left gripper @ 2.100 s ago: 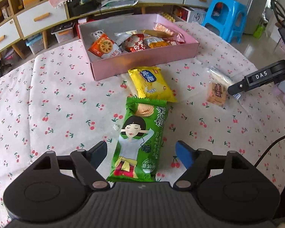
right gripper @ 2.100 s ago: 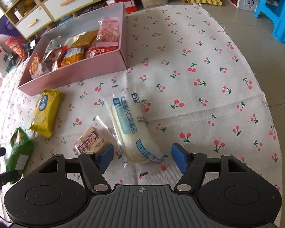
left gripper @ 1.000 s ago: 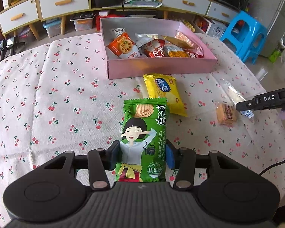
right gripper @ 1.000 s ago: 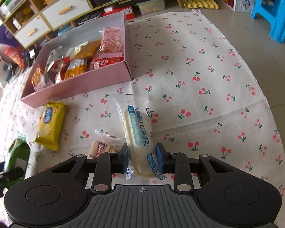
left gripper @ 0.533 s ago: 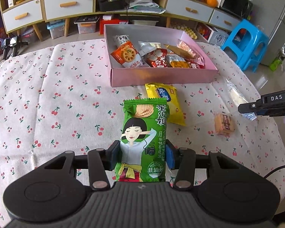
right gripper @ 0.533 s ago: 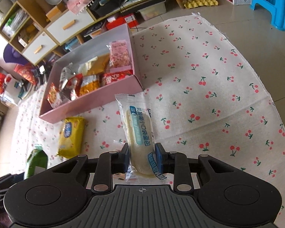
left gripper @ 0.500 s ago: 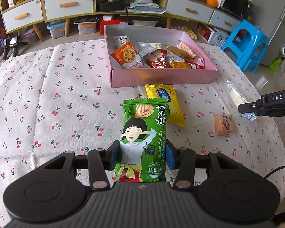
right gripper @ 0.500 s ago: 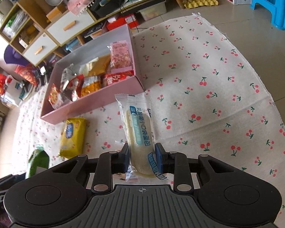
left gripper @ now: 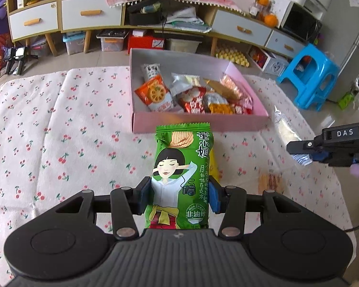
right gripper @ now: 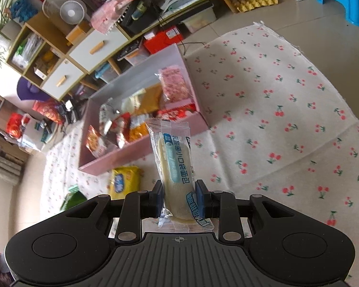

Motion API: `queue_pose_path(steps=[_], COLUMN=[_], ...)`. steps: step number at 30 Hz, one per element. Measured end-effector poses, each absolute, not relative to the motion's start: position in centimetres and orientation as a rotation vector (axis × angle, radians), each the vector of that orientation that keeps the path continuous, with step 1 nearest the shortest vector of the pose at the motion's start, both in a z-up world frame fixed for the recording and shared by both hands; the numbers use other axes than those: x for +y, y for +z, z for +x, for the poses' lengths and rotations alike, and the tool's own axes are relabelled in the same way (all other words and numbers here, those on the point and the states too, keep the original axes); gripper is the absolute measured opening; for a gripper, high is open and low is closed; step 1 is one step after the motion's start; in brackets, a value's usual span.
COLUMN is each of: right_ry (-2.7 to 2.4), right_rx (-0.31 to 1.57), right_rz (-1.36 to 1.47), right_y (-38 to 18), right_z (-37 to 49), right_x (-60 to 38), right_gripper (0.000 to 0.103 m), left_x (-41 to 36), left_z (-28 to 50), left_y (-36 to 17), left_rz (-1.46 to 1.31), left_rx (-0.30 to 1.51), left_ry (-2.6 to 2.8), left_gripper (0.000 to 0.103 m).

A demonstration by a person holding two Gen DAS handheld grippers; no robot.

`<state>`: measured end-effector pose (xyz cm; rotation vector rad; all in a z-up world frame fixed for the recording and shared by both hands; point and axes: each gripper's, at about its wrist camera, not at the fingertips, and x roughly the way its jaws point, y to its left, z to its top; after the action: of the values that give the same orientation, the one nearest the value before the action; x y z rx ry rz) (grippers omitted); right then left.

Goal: Organize snacks
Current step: 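Carry both packets into the pink box and open both tools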

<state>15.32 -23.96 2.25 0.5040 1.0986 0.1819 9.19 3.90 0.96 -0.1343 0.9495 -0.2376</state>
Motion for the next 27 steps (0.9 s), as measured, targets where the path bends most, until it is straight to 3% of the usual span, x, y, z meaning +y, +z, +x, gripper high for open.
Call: queue_pose_path(steps=[27], right_ry=[0.218], right_rx=[0.98], right_rz=[0.658], right_y=[1.0], right_z=[25.0], right_x=[-22.8], right_gripper=[0.027], left_x=[0.9], left_z=[20.0], left_y=[1.4], left_rz=[-0.197], left_rx=[0.89], left_ry=[-0.167], left_gripper=[0.044])
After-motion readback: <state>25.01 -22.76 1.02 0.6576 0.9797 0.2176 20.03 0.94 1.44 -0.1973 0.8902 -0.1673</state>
